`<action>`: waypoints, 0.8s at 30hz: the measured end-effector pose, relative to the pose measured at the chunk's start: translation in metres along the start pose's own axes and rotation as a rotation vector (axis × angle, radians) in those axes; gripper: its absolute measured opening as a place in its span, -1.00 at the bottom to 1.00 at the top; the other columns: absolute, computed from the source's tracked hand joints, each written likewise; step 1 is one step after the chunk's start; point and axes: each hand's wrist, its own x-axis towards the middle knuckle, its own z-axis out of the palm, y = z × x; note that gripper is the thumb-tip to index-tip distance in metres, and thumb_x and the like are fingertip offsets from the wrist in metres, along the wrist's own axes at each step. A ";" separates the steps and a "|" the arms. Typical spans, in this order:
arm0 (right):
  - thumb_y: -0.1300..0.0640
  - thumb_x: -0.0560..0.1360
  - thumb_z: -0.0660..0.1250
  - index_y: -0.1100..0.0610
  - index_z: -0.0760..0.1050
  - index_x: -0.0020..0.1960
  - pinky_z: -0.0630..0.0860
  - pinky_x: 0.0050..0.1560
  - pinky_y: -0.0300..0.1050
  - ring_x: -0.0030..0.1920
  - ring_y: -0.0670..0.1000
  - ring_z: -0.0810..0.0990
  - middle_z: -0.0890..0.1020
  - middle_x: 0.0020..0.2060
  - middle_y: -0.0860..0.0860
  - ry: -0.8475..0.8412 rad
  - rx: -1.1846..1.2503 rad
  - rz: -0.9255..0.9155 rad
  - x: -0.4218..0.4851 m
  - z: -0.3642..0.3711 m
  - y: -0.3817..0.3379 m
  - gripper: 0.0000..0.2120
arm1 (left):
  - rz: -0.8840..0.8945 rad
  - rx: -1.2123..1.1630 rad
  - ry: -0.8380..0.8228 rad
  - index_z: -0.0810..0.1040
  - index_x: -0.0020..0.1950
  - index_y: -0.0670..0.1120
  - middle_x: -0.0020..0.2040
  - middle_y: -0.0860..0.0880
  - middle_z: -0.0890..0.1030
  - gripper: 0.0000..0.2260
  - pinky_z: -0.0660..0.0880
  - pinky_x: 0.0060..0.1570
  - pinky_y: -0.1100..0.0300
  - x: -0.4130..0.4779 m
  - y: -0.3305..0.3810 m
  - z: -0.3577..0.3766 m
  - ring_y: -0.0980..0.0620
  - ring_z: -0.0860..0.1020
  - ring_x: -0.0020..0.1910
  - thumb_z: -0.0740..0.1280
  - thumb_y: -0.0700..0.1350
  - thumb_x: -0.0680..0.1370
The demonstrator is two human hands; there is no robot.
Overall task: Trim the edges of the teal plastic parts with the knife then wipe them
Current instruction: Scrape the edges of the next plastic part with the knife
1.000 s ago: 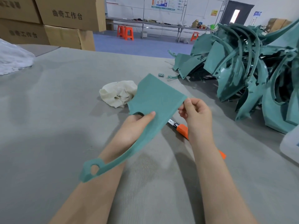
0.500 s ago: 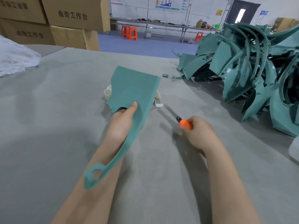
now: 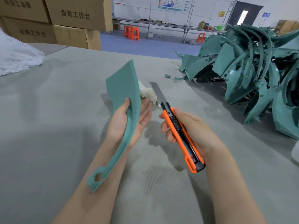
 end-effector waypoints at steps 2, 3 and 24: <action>0.00 0.66 0.09 0.24 0.57 0.04 0.49 -0.43 -0.21 -0.46 0.00 0.55 0.65 -0.32 0.13 -0.027 -0.027 0.052 0.000 0.004 0.001 -0.62 | -0.029 0.000 -0.049 0.50 0.19 -0.23 0.11 -0.16 0.65 -0.59 0.47 0.14 0.12 -0.002 -0.001 0.002 -0.03 0.59 0.13 0.04 0.05 0.67; 0.00 0.66 0.09 0.24 0.56 0.04 0.49 -0.43 -0.22 -0.47 0.00 0.55 0.64 -0.33 0.12 -0.031 -0.037 0.067 0.000 0.005 0.001 -0.62 | -0.035 0.005 -0.063 0.49 0.21 -0.23 0.08 -0.16 0.66 -0.58 0.48 0.13 0.12 -0.002 -0.002 0.003 -0.01 0.60 0.10 0.03 0.05 0.67; 0.00 0.67 0.08 0.26 0.55 0.07 0.50 -0.45 -0.22 -0.47 -0.01 0.56 0.64 -0.35 0.13 0.005 -0.118 0.116 -0.003 0.000 -0.004 -0.62 | 0.173 0.020 0.165 0.55 0.07 -0.06 0.06 0.00 0.63 -0.71 0.40 0.27 0.11 0.002 0.011 -0.007 0.07 0.57 0.16 0.10 0.05 0.66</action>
